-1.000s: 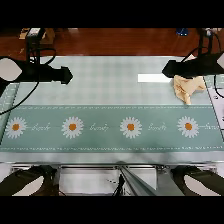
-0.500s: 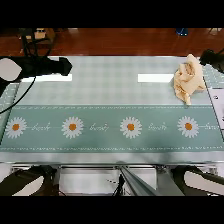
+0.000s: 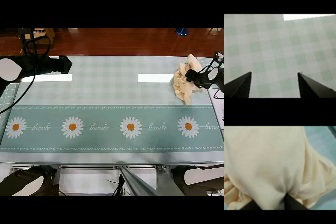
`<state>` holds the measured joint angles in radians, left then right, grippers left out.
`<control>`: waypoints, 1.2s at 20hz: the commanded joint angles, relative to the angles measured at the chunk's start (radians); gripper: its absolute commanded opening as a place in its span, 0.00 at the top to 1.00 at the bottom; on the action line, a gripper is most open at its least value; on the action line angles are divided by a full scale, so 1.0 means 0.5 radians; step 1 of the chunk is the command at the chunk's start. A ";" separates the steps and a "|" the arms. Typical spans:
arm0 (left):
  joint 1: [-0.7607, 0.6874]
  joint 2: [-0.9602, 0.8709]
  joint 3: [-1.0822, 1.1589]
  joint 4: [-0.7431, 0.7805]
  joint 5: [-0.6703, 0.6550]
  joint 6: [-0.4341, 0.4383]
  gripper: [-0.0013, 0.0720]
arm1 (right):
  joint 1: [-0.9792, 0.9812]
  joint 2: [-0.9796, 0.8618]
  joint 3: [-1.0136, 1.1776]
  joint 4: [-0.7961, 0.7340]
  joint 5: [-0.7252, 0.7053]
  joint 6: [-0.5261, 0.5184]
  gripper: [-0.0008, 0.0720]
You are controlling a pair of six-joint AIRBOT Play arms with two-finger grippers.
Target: Fold the shirts.
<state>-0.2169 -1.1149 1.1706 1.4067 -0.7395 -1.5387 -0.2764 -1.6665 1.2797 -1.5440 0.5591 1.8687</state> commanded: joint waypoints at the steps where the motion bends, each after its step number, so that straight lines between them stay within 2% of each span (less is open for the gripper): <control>1: 0.001 -0.001 0.000 0.001 0.005 0.001 0.01 | 0.013 -0.076 0.002 0.234 -0.011 -0.085 0.96; 2: 0.001 0.007 0.002 0.000 0.004 0.000 0.01 | 0.013 -0.019 0.002 0.292 -0.014 -0.151 0.96; 4: 0.001 0.045 0.038 -0.001 -0.016 0.000 0.01 | 0.013 0.207 0.011 0.359 -0.026 -0.419 0.96; 7: 0.001 0.135 0.244 -0.001 -0.107 0.000 0.01 | 0.047 0.758 0.094 0.620 0.014 -0.811 0.96; 9: -0.007 0.215 0.437 -0.008 -0.195 0.000 0.01 | 0.140 1.147 0.153 0.780 0.034 -0.970 0.96; 13: -0.018 0.415 0.787 -0.208 -0.449 0.000 0.01 | 0.457 1.768 0.164 0.948 0.170 -0.983 0.96; 16: -0.018 0.585 0.834 -0.233 -0.703 -0.001 0.01 | 0.712 1.945 0.164 0.944 0.562 -0.821 0.96; 19: -0.018 0.618 0.824 -0.233 -1.138 -0.009 0.01 | 0.982 1.822 0.155 0.887 1.089 -0.733 0.96; 20: -0.018 0.613 0.781 -0.233 -1.251 -0.009 0.01 | 1.093 1.743 0.127 0.835 1.176 -0.727 0.96; 22: -0.018 0.613 0.609 -0.233 -1.318 -0.008 0.01 | 1.350 1.541 0.009 0.682 1.164 -0.721 0.96; 24: -0.018 0.610 0.367 -0.233 -1.312 -0.008 0.01 | 1.579 1.289 -0.136 0.584 1.023 -0.719 0.96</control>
<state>-0.2253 -0.8146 1.4643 1.2938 -1.3167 -1.5417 0.3603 -0.8986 1.2819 -1.1759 1.0557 1.4960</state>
